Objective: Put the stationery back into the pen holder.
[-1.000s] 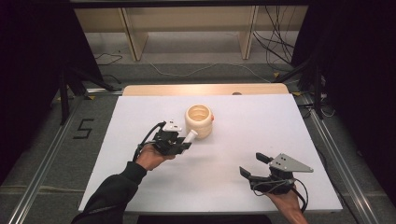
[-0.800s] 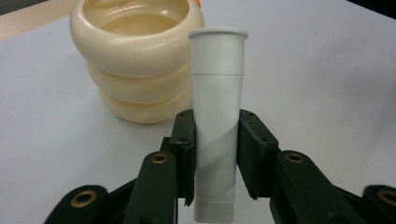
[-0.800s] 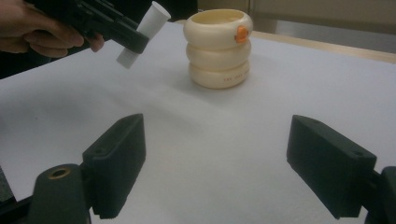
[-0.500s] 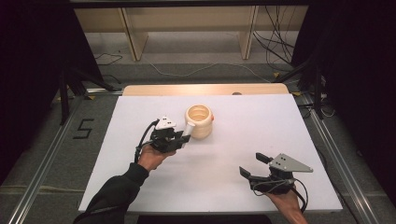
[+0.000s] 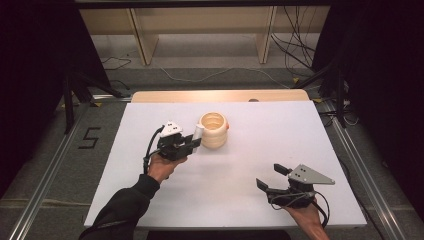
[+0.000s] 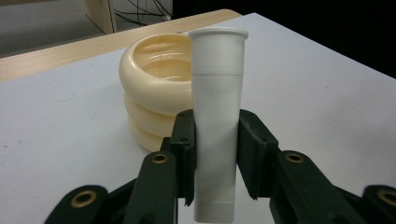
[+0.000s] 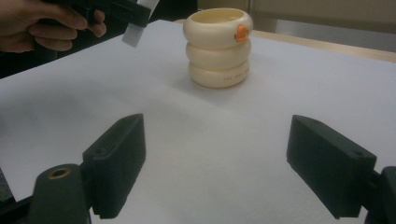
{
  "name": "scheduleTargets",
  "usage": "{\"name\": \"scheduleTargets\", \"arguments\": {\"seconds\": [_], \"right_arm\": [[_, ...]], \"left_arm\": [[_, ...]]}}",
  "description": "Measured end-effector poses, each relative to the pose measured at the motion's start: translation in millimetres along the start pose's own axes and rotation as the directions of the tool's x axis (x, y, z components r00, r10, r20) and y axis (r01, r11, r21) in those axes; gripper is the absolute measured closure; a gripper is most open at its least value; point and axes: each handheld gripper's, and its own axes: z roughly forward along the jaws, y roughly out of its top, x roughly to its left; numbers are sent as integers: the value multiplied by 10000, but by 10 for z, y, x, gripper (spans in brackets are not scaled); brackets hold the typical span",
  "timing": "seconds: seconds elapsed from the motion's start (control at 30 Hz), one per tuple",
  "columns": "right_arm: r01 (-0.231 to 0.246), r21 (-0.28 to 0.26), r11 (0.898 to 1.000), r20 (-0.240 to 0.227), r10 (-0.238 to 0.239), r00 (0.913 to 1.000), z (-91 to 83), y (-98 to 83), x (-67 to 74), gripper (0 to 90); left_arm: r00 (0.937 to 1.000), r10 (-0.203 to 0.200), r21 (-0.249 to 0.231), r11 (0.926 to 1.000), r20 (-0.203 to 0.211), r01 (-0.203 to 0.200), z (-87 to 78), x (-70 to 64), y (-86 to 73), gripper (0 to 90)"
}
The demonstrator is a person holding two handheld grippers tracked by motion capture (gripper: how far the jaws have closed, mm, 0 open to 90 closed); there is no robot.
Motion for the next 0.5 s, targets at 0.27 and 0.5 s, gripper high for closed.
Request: {"name": "scheduleTargets", "arguments": {"seconds": [0.27,0.5], "right_arm": [[-3,-25,10000,-7,3,10000,-2,0,-8,204],[-58,-8,10000,-33,58,10000,1,-6,-14,204]], "left_arm": [[9999,-121,-268,9996,-80,119,-3,-2,17,691],[9990,-427,-553,9976,-101,421,-4,13,29,691]]}}
